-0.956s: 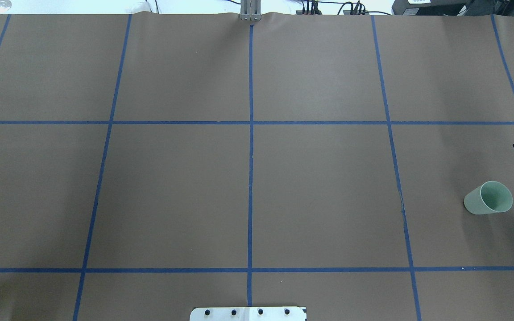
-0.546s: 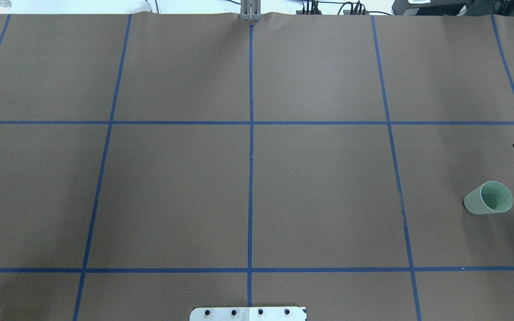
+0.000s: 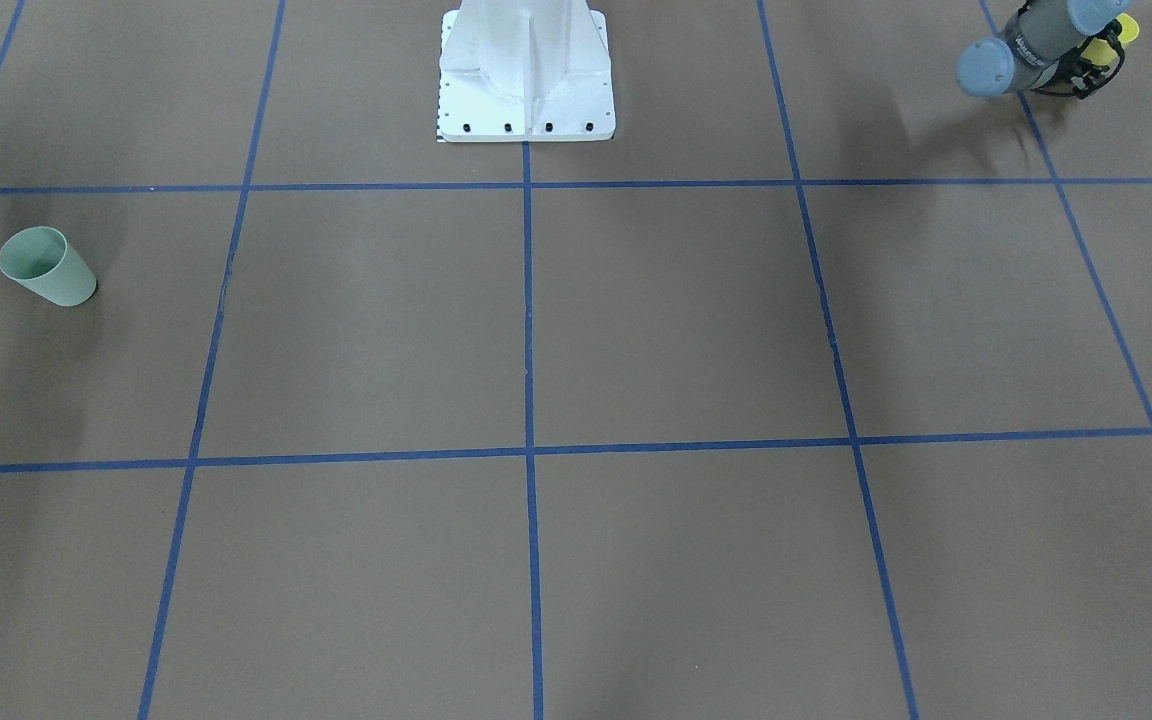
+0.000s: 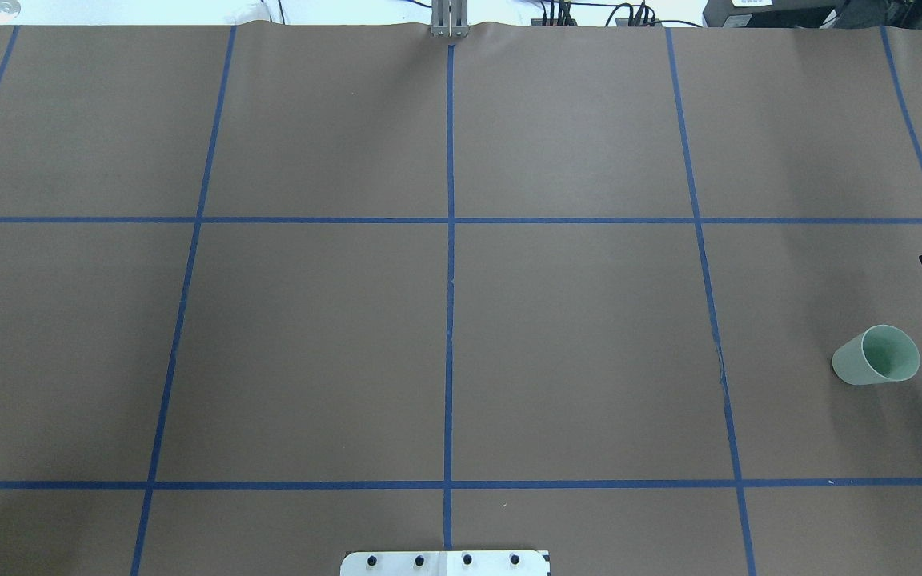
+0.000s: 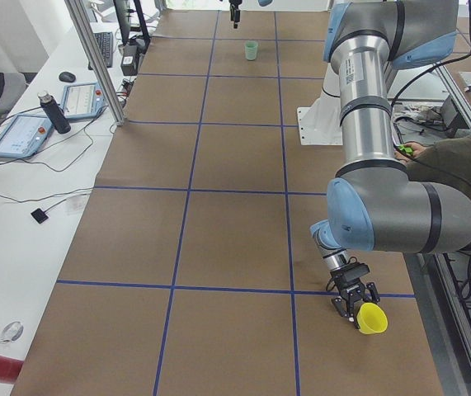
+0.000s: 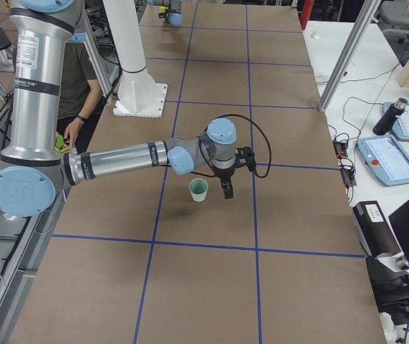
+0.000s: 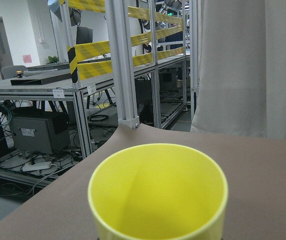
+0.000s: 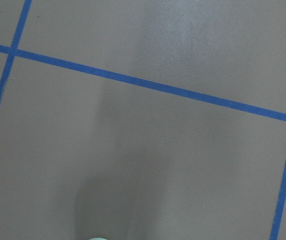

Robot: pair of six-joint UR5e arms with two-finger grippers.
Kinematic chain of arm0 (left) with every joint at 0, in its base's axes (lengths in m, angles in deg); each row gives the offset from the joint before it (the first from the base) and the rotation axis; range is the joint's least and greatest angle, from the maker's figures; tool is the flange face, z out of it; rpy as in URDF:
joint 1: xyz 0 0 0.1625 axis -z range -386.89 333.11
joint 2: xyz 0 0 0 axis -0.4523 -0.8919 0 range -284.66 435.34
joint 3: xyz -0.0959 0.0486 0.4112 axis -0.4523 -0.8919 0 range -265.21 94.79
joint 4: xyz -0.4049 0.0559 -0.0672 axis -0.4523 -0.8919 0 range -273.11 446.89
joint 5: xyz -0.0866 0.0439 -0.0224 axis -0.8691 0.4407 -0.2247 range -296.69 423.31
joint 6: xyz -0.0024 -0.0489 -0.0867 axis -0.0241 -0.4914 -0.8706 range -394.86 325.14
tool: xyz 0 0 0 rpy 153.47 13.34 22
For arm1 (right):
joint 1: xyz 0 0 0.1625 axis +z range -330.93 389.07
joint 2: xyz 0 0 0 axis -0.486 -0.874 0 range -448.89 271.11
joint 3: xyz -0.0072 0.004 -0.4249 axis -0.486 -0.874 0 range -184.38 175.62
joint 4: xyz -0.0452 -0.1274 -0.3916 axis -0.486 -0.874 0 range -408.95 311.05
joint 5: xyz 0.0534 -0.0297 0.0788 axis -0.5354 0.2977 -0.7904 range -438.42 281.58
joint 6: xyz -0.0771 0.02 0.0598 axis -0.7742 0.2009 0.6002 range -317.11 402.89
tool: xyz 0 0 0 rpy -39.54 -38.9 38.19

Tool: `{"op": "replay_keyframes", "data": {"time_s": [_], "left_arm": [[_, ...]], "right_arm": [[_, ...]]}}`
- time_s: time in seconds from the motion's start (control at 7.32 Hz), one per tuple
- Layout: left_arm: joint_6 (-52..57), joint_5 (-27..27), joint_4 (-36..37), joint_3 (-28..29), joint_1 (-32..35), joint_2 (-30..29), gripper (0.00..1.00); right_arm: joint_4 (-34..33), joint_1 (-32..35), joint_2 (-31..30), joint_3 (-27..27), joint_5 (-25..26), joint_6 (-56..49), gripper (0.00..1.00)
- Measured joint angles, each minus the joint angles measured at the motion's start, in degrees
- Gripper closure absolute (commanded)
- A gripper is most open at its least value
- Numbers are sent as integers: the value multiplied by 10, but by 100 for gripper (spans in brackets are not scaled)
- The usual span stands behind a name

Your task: Transfer and stack yellow cup on green cup

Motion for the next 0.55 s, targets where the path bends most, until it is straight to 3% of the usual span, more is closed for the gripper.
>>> {"op": "replay_keyframes", "data": {"time_s": [0.55], "left_arm": [[92,118,-2,-5,1,58,100]], "right_arm": [[-4,0,5,3,0,1,0]]}}
